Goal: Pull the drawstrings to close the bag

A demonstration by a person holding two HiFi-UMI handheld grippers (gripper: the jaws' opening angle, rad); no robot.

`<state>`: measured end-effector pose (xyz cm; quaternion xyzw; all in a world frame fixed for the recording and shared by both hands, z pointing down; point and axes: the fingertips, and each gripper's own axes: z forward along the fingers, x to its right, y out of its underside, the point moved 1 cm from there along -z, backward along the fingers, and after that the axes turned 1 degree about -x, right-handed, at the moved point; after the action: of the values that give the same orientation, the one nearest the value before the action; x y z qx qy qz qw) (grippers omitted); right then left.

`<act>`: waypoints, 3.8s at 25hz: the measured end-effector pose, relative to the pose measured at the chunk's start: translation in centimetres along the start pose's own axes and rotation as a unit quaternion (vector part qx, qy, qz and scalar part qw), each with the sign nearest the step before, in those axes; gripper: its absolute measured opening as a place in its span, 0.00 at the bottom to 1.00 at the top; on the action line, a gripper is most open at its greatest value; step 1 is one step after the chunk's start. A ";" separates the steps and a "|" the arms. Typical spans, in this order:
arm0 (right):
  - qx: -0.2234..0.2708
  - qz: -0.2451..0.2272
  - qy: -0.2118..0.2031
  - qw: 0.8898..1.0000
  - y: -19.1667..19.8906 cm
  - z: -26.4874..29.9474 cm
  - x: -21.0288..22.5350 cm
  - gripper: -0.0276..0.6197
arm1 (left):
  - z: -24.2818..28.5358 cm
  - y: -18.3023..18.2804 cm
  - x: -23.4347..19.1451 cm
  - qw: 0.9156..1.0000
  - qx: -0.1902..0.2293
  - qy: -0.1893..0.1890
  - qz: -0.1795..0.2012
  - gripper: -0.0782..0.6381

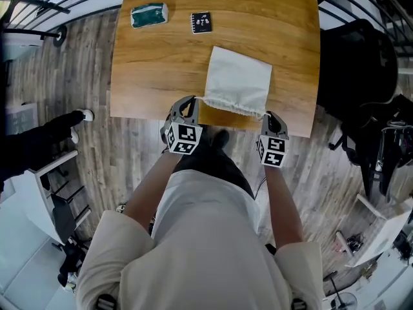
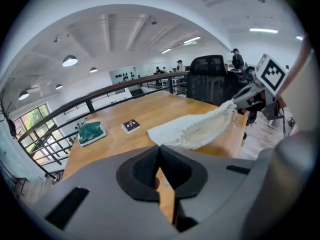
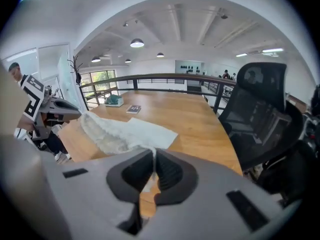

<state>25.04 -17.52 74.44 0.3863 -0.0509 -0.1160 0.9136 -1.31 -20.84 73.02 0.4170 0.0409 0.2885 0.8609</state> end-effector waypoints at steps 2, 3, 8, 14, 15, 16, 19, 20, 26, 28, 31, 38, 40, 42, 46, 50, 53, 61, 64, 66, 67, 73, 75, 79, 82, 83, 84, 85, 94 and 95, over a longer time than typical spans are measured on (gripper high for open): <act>0.016 -0.003 0.004 1.000 -1.8 -0.8 0.1 0.05 | -0.9 -1.5 -0.7 1.000 0.015 -0.009 -0.003 0.10; 0.023 -0.006 0.005 1.000 -2.7 -1.2 0.2 0.05 | -1.2 -2.3 -1.0 1.000 0.021 -0.012 -0.005 0.10; 0.057 -0.028 0.012 0.998 -7.0 -2.5 1.2 0.05 | -2.2 -6.1 -2.5 0.998 0.050 -0.017 -0.014 0.10; 0.093 -0.059 0.015 0.994 -11.4 -5.0 1.4 0.05 | -4.5 -10.2 -4.3 0.996 0.088 -0.018 -0.027 0.10; 0.099 -0.062 0.015 0.993 -12.1 -5.5 1.3 0.05 | -5.0 -10.9 -4.6 0.995 0.094 -0.019 -0.029 0.10; 0.105 -0.064 0.015 0.992 -12.7 -6.1 1.3 0.05 | -5.5 -11.5 -4.9 0.994 0.100 -0.021 -0.031 0.10; 0.124 -0.064 0.014 0.990 -14.3 -7.7 1.1 0.05 | -7.1 -13.1 -5.5 0.992 0.119 -0.025 -0.040 0.10; 0.131 -0.063 0.013 0.989 -14.6 -8.2 1.1 0.05 | -7.7 -13.8 -5.6 0.991 0.127 -0.028 -0.041 0.10; 0.167 -0.064 0.015 0.984 -16.9 -10.9 0.8 0.05 | -10.7 -17.3 -6.7 0.981 0.181 -0.047 -0.047 0.10; 0.177 -0.068 0.022 0.982 -17.9 -11.6 1.0 0.05 | -11.4 -18.3 -7.1 0.979 0.194 -0.049 -0.046 0.10; 0.186 -0.073 0.034 0.979 -19.2 -12.2 1.5 0.05 | -12.0 -19.4 -7.7 0.976 0.207 -0.052 -0.047 0.10; 0.202 -0.070 0.067 0.975 -22.2 -12.9 3.3 0.05 | -12.7 -21.6 -9.5 0.969 0.230 -0.060 -0.067 0.10; 0.205 -0.063 0.076 0.974 -22.7 -13.2 3.7 0.05 | -12.9 -21.6 -10.1 0.968 0.232 -0.063 -0.073 0.10; 0.208 -0.056 0.083 0.973 -22.9 -13.4 4.0 0.05 | -13.2 -21.7 -10.6 0.966 0.238 -0.065 -0.073 0.10; 0.209 -0.043 0.097 0.972 -23.0 -13.8 4.4 0.05 | -13.9 -22.1 -11.3 0.965 0.244 -0.067 -0.072 0.10; 0.205 -0.045 0.115 0.971 -22.9 -13.9 5.3 0.05 | -13.7 -22.1 -11.9 0.963 0.243 -0.075 -0.083 0.10; 0.202 -0.046 0.132 0.969 -22.8 -13.9 6.0 0.05 | -13.7 -22.2 -12.6 0.962 0.246 -0.081 -0.093 0.10; 0.193 -0.048 0.161 0.967 -22.3 -13.9 7.6 0.05 | -13.1 -22.0 -13.9 0.960 0.245 -0.089 -0.105 0.10; 0.191 -0.043 0.170 0.966 -21.9 -14.0 8.1 0.05 | -13.0 -21.6 -14.4 0.959 0.240 -0.107 -0.105 0.10; 0.191 -0.037 0.176 0.965 -21.7 -14.2 8.3 0.05 | -13.0 -21.3 -14.9 0.958 0.238 -0.118 -0.107 0.10; 0.191 -0.035 0.180 0.964 -21.6 -14.3 8.5 0.05 | -13.1 -21.1 -15.1 0.957 0.238 -0.123 -0.107 0.10; 0.192 -0.015 0.198 0.961 -21.2 -14.7 9.9 0.05 | -13.4 -21.2 -16.0 0.956 0.238 -0.135 -0.107 0.10; 0.191 -0.012 0.201 0.961 -21.2 -14.9 10.2 0.05 | -13.5 -21.3 -16.1 0.955 0.239 -0.136 -0.109 0.10; 0.192 -0.008 0.201 0.961 -21.1 -14.8 11.0 0.05 | -13.5 -21.4 -16.3 0.954 0.241 -0.133 -0.115 0.10; 0.196 -0.001 0.203 0.959 -20.8 -15.0 11.6 0.05 | -13.6 -21.2 -16.4 0.954 0.240 -0.132 -0.123 0.10; 0.197 0.002 0.204 0.959 -20.6 -15.1 11.7 0.05 | -13.6 -21.1 -16.4 0.954 0.239 -0.132 -0.126 0.10; 0.198 0.002 0.204 0.959 -20.5 -15.2 11.8 0.05 | -13.6 -21.0 -16.4 0.954 0.239 -0.132 -0.127 0.10; 0.198 0.002 0.204 0.959 -20.5 -15.2 11.8 0.05 | -13.7 -20.9 -16.4 0.954 0.238 -0.133 -0.125 0.10; 0.194 -0.002 0.222 0.956 -20.2 -15.4 13.1 0.05 | -14.1 -20.4 -16.7 0.954 0.229 -0.155 -0.114 0.10; 0.193 0.001 0.223 0.955 -20.0 -15.4 13.4 0.05 | -14.0 -20.2 -16.7 0.954 0.226 -0.158 -0.114 0.10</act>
<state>37.34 -23.66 49.39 0.5715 0.1324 -0.0135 0.8097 -10.21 -29.83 46.05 0.6337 0.0161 0.1023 0.7666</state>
